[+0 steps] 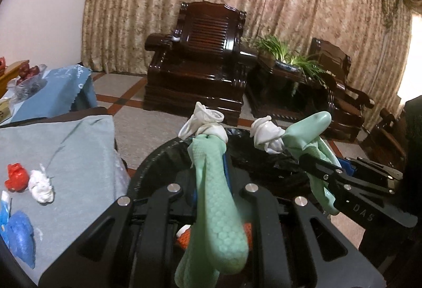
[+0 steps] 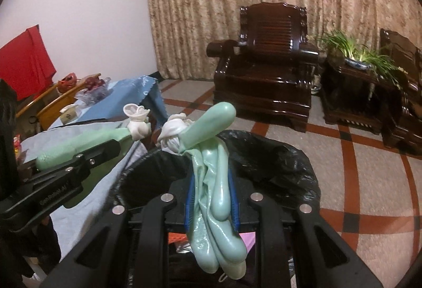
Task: Collect trash
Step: 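Carry both green gloves over the bin and open both tools, then grasp the blue plastic bag with the left tool and lift it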
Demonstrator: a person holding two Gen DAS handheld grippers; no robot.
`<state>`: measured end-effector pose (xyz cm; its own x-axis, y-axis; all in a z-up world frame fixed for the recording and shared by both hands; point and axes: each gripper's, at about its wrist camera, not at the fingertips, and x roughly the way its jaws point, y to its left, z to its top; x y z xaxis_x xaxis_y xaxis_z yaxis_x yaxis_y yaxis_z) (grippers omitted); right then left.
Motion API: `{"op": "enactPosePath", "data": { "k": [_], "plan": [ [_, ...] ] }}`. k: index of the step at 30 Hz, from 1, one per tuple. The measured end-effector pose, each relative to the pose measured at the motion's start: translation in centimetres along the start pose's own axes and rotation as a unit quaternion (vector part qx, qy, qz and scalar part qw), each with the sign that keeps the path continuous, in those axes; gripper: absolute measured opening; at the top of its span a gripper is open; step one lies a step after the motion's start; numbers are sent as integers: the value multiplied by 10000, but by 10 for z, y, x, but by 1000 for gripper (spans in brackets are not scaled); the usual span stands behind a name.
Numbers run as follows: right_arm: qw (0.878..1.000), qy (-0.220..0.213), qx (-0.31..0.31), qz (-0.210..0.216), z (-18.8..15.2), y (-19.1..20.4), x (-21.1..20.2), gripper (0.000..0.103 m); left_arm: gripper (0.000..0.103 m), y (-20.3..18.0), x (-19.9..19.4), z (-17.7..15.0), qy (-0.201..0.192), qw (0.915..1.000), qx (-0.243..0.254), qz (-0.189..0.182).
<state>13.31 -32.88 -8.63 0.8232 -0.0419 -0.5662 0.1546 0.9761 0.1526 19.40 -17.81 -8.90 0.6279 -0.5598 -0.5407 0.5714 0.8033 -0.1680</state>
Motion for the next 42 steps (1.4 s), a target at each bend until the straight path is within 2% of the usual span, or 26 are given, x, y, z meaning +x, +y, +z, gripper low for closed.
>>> {"op": "enactPosePath", "data": {
  "k": [4,7,8,9,13,15,17,21,30,42],
  "plan": [
    [9999,89,55,-86,-4,-11,10,22,15,-2,15,-1,113,9999,24,-32],
    [9996,222,58,-186,-11,-13,18,34,26,-1,21,-4,165,9998,30,-56],
    [9994,243,68,-231,-13,-15,19,41,45,0,22,-4,179,9998,24,-47],
    [9993,249,96,-276,-15,-17,19,52,58,1,21,-5,149,9999,11,-20],
    [9991,115,153,-385,-19,-19,9,76,65,8,11,-7,53,10000,-6,26],
    [9990,33,177,-414,-19,-18,3,88,74,11,4,-8,0,9999,0,115],
    [9990,-11,210,-389,-19,-16,-2,96,81,15,-7,-8,-67,9996,-8,264],
    [9995,-45,232,-198,-16,-5,-11,97,87,26,-32,-11,-177,9985,-9,522],
    [9992,-126,-100,358,-11,51,-18,97,88,76,-100,-27,-300,9925,-318,1142],
    [9925,-26,-667,1023,-14,143,-4,97,88,156,-172,-54,-415,9717,-824,2173]
  ]
}}
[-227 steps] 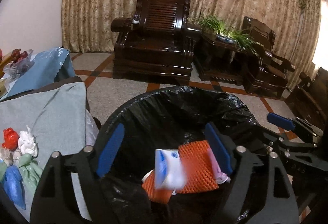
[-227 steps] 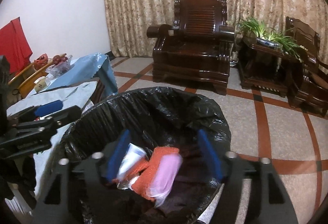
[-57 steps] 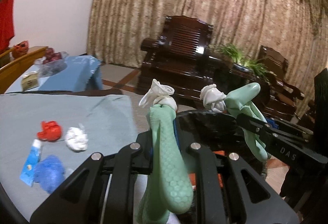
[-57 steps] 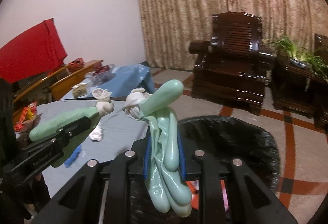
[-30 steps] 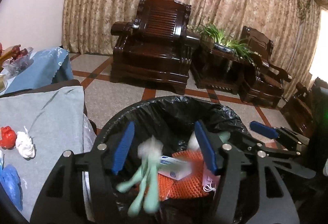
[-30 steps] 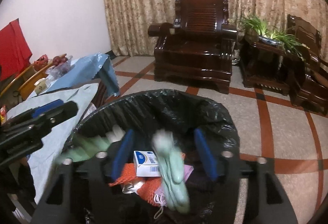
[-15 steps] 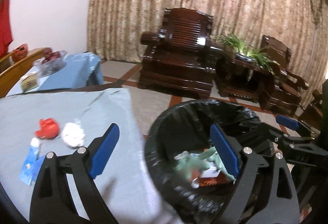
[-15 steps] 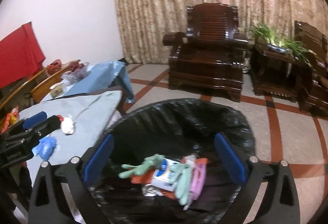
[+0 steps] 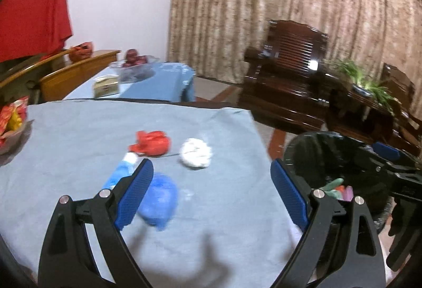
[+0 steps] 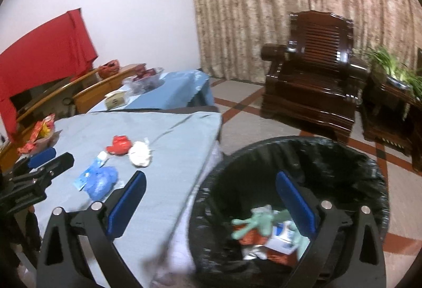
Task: Collect trash
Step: 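Grasp the blue plastic bag with the left tool and lift it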
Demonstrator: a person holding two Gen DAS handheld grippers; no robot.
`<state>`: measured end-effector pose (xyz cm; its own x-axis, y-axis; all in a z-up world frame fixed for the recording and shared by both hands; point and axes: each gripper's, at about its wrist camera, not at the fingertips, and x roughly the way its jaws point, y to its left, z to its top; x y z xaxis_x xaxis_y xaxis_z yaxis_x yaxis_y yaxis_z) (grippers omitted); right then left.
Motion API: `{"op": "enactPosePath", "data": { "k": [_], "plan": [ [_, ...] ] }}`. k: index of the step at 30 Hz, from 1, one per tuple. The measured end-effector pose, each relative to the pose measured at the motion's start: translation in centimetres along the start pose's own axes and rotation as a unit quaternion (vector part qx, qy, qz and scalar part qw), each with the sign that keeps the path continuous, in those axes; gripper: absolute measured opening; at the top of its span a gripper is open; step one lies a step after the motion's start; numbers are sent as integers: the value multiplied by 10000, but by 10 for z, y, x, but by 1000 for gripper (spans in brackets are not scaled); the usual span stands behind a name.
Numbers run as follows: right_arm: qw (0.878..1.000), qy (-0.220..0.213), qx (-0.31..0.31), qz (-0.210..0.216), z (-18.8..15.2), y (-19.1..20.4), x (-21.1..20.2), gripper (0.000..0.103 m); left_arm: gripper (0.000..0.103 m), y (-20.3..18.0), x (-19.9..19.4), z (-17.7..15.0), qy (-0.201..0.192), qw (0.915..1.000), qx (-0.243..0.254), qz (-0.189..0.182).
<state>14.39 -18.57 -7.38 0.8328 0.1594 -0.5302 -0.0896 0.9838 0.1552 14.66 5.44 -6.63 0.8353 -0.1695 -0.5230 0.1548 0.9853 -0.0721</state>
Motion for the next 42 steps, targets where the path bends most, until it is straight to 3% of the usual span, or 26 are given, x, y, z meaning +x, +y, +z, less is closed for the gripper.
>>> {"op": "enactPosePath", "data": {
  "k": [7,19,36,42],
  "plan": [
    [9991,98,-261,309,-4,39,18,97,88,40,-1,-9,77,9990,-153,418],
    [9962,327,-489,649,-10,81,63,97,88,72,18,-28,376,9958,-217,811],
    [9943,443,-628,738,-4,99,116,97,87,71,86,-46,1006,9917,-309,737],
    [9939,500,-624,756,-4,98,124,97,74,70,107,-52,1299,9882,-367,719]
  ]
}}
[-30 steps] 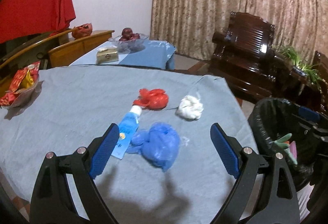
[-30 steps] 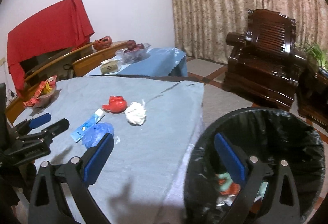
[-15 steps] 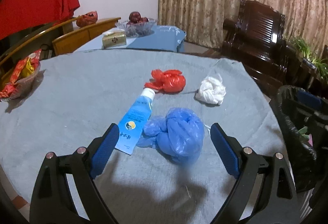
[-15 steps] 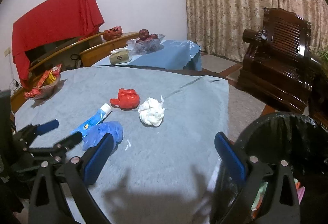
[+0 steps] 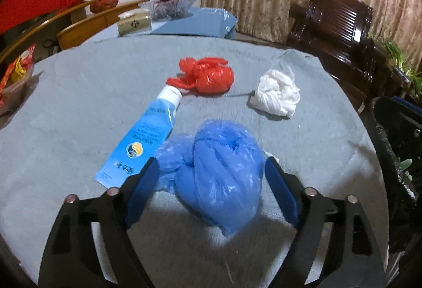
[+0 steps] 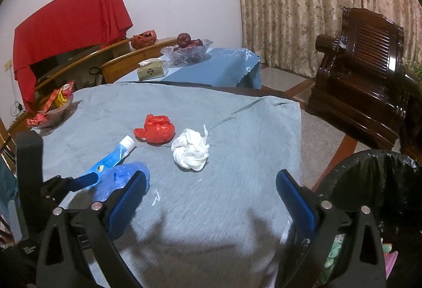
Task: Collect trash
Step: 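Grasp the blue plastic bag with the left tool and lift it, then hold the blue bag in the left tool while the right tool grasps the white tissue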
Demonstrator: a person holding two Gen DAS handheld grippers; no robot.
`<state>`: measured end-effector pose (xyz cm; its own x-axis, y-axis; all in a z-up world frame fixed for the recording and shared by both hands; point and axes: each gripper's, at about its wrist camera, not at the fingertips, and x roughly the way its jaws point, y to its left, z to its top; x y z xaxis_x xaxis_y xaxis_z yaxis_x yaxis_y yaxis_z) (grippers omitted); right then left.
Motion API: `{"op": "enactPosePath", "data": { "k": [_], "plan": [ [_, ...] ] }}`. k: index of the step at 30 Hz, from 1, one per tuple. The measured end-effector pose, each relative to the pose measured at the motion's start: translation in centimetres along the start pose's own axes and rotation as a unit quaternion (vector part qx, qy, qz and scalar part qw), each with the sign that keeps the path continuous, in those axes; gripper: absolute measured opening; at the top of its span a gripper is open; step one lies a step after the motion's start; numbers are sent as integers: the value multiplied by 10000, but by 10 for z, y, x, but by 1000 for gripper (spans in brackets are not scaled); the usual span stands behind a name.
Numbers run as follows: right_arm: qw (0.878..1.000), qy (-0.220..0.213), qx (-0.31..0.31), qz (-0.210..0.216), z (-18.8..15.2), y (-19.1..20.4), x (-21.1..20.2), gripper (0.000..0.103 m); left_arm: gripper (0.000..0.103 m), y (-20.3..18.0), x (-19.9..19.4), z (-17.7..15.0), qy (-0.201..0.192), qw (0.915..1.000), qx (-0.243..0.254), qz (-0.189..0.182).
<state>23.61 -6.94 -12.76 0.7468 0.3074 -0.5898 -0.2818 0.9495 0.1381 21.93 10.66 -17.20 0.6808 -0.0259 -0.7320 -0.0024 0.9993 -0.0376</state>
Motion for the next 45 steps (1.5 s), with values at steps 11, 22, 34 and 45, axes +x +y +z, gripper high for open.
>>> {"op": "enactPosePath", "data": {
  "k": [11,22,34,45],
  "plan": [
    [10000,50,2,3,-1,-1,6,97,42,-4,-1,1,-5,9997,-44,-234],
    [9999,-131,44,-36,24,5,20,97,42,13,-33,32,-577,9979,-244,-139],
    [9996,241,32,-125,28,17,80,96,42,32,-39,46,-865,9957,-323,-29],
    [9975,675,90,-160,24,19,120,88,42,42,-21,43,-739,9967,-333,81]
  ]
}}
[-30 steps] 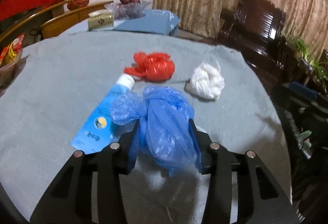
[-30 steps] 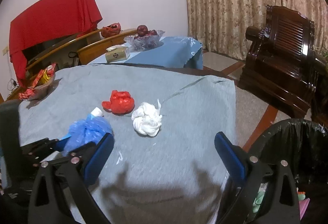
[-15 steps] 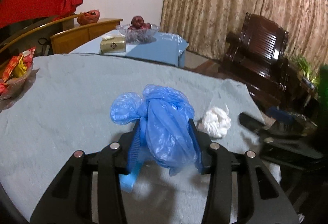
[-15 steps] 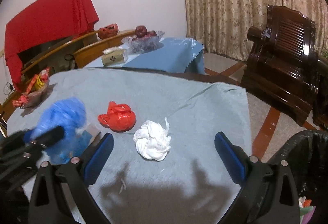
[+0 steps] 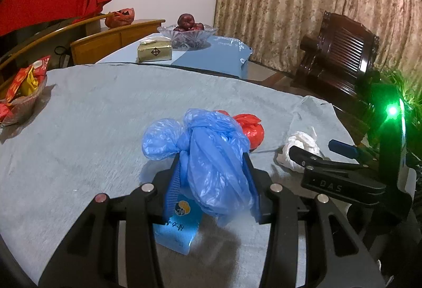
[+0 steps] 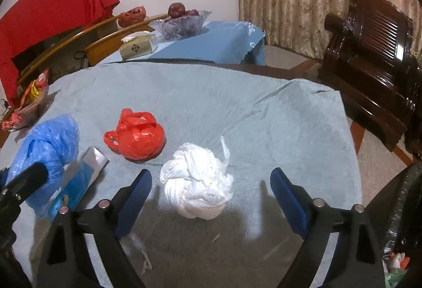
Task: Collect trash
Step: 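Hold the blue bag in the left tool while the right tool grasps the white tissue, then carry the blue bag and white tissue over the bin and release both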
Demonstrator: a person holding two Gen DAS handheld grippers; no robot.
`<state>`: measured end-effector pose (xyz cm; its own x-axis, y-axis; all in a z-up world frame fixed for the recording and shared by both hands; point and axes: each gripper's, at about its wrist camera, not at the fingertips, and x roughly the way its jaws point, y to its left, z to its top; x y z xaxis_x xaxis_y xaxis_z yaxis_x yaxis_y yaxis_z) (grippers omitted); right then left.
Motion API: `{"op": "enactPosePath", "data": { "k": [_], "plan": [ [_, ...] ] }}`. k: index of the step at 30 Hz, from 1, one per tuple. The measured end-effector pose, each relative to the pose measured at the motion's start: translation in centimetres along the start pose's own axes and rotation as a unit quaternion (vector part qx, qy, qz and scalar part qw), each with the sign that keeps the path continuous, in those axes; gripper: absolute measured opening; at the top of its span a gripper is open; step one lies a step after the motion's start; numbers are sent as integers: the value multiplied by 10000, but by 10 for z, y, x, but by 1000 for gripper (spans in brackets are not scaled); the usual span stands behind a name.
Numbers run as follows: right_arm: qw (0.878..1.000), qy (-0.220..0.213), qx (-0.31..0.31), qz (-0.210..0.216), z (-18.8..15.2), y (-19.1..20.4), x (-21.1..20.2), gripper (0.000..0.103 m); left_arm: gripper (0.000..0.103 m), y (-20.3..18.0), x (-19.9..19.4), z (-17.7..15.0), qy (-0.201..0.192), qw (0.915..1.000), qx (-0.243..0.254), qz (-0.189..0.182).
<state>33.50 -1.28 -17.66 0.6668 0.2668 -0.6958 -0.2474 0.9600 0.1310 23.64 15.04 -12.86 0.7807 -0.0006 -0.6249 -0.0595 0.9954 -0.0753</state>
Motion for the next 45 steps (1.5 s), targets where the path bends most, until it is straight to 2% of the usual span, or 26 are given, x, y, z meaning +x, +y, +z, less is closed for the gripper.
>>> {"op": "enactPosePath", "data": {
  "k": [4,7,9,12,22,28,39,45],
  "plan": [
    [9998,172,-28,59,1,2,10,80,42,0,3,0,14,10000,-10,1],
    [9994,313,-69,124,0,4,16,67,42,-1,2,-1,14,10000,-3,2],
    [9990,350,-104,246,0,6,17,49,42,-1,4,0,15,10000,13,3],
    [9988,319,-155,337,-1,7,11,44,42,-2,3,1,3,10000,20,-2],
    [9989,-106,38,451,-2,-8,-49,44,42,-19,-21,8,-183,9997,173,-72],
    [9989,-290,37,365,-6,-19,-86,44,42,-37,-40,6,-249,9992,287,-115],
    [9967,-721,111,353,-19,-36,-163,44,42,-68,-87,-10,-352,9977,391,-433],
    [9956,-897,165,206,-33,-50,-201,44,43,-92,-104,-15,-405,9958,499,-654]
  ]
}}
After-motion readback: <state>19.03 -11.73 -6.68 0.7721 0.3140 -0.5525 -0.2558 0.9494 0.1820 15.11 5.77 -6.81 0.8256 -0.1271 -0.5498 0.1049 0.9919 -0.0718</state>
